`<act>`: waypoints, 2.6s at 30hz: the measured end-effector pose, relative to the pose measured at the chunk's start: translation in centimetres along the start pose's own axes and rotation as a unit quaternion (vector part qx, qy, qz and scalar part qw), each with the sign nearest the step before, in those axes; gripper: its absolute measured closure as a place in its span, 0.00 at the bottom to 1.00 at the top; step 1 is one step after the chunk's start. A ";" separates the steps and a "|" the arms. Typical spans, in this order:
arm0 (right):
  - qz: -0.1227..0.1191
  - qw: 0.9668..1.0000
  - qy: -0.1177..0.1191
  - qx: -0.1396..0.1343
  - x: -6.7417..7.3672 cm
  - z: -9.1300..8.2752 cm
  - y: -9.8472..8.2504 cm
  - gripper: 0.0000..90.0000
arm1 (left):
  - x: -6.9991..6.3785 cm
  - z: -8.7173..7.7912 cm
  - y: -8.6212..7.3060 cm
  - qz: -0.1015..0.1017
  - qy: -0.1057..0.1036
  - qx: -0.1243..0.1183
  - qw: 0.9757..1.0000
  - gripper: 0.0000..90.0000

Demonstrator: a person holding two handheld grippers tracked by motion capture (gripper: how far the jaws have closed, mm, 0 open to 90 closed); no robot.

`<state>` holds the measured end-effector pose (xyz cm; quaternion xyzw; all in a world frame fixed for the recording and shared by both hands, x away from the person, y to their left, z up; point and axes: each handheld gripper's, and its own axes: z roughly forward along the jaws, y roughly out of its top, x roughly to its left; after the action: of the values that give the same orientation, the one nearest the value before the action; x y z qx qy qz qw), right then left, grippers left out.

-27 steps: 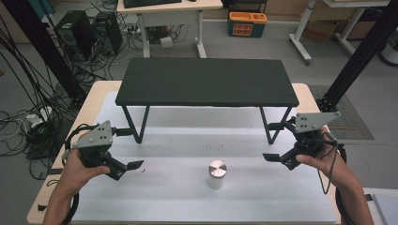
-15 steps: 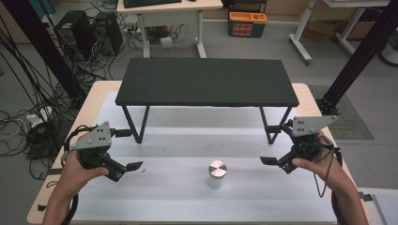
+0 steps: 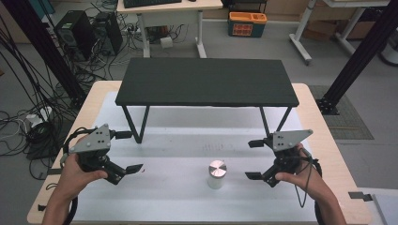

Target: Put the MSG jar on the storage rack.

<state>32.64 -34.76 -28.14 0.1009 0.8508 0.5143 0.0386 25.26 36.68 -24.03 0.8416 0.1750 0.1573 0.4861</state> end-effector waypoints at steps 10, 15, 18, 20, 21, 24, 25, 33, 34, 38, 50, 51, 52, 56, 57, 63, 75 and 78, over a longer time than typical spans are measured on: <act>0.004 1.000 0.028 0.004 -0.4 3.4 -0.9 0.01 | -0.1 0.2 -0.3 -0.001 -0.002 0.001 1.000 0.01; 0.004 0.999 0.039 0.004 -0.5 5.3 -1.3 0.01 | 0.0 0.3 -0.2 0.004 -0.004 0.004 1.000 0.01; 0.005 0.999 0.045 0.002 -0.6 6.4 -1.5 0.01 | -0.1 0.3 -0.2 0.002 -0.005 0.001 1.000 0.01; 0.005 0.999 0.046 -0.001 -0.5 6.7 -1.7 0.01 | -0.1 0.3 -0.2 0.004 -0.004 0.001 1.000 0.01; 0.006 0.999 0.048 -0.004 -0.6 7.1 -1.8 0.01 | -0.1 0.3 -0.2 0.004 -0.005 0.002 1.000 0.01; 0.004 0.999 0.053 -0.006 -0.7 7.8 -1.9 0.01 | -0.1 0.4 -0.2 0.006 -0.007 0.005 1.000 0.01; 0.004 0.999 0.053 -0.007 -0.7 7.9 -1.9 0.01 | -0.1 0.4 -0.2 0.006 -0.007 0.005 1.000 0.01; 0.003 0.999 0.051 -0.002 -0.6 9.4 -1.9 0.01 | -0.1 0.3 -0.2 0.007 -0.008 0.003 1.000 0.01; 0.002 0.999 0.050 -0.002 -0.6 9.4 -1.9 0.01 | -0.1 0.3 -0.2 0.007 -0.008 0.003 1.000 0.01; -0.002 0.998 0.057 -0.005 -0.8 9.6 -2.0 0.05 | 0.0 0.3 -0.2 0.007 -0.009 0.002 1.000 0.01; -0.043 0.997 0.070 -0.007 -0.9 9.5 -2.0 0.47 | -0.2 0.4 -0.8 0.004 -0.009 0.000 1.000 0.01; -0.046 0.997 0.066 -0.006 -0.7 9.4 -1.9 0.47 | -0.1 0.4 -0.8 0.003 -0.010 0.000 1.000 0.01; -0.047 0.997 0.064 -0.006 -0.6 9.4 -1.9 0.48 | -0.1 0.4 -0.8 0.004 -0.010 0.001 1.000 0.01; -0.056 0.997 0.054 0.008 0.0 9.2 -1.2 0.48 | -0.2 0.4 -0.9 0.006 -0.011 -0.001 1.000 0.01; -0.058 0.997 0.054 0.013 0.0 9.2 -0.9 0.48 | -0.2 0.4 -0.9 0.006 -0.011 -0.002 1.000 0.01; -0.055 0.997 0.057 0.000 0.0 7.4 1.4 0.48 | -0.2 0.2 -1.0 0.006 -0.013 0.002 1.000 0.01; -0.093 0.994 0.030 -0.052 -1.6 0.4 13.4 0.48 | -0.4 0.8 -0.7 0.009 -0.025 0.013 1.000 0.01; -0.116 0.991 -0.002 -0.062 -1.5 -1.4 17.1 0.48 | -0.5 0.9 -0.6 0.011 -0.023 0.009 1.000 0.01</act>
<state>36.14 -28.61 -12.46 0.0001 0.8229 0.5581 0.1063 25.09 36.07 -25.05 0.8511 0.1562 0.1415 0.4808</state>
